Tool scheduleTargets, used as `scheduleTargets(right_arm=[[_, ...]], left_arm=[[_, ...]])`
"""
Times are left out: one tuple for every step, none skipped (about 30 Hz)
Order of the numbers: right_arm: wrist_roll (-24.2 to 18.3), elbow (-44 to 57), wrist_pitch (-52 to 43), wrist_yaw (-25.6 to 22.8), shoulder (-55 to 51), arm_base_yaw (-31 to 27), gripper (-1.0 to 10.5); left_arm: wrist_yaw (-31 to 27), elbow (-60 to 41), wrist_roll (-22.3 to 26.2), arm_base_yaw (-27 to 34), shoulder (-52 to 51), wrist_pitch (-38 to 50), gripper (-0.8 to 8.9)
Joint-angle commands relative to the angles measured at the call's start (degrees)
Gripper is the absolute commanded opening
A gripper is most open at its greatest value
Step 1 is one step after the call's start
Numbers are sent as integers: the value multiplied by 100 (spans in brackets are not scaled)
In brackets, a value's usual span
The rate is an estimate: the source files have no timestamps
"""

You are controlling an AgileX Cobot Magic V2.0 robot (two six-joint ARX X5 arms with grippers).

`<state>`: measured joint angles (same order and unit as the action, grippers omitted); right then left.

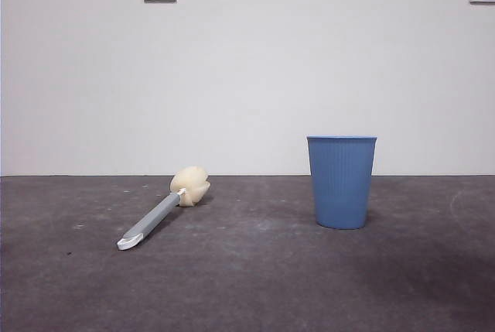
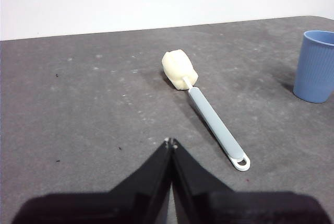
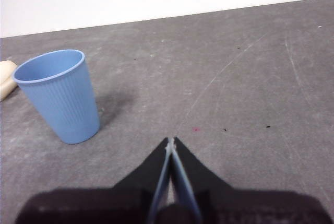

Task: Pick up the cup brush,pick up the cup,insert the brush into the cup,clean the cup,put the cup brush back,put the cup back to the fixed position on the table

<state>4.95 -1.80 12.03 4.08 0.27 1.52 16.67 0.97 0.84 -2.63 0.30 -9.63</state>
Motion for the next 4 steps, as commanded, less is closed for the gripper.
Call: scheduleTargets(right_arm=[[55, 77, -9, -4, -22, 0, 2], [55, 77, -9, -2, -22, 0, 2], [55, 77, -9, -2, -22, 0, 2], [55, 77, -9, -4, -22, 0, 2]], left_arm=[[-2, -79, -22, 11, -17, 20, -4], [-4, -79, -22, 11, -17, 20, -4], [-4, -79, -22, 11, -17, 20, -4], [-4, -79, -22, 11, -17, 20, -4]])
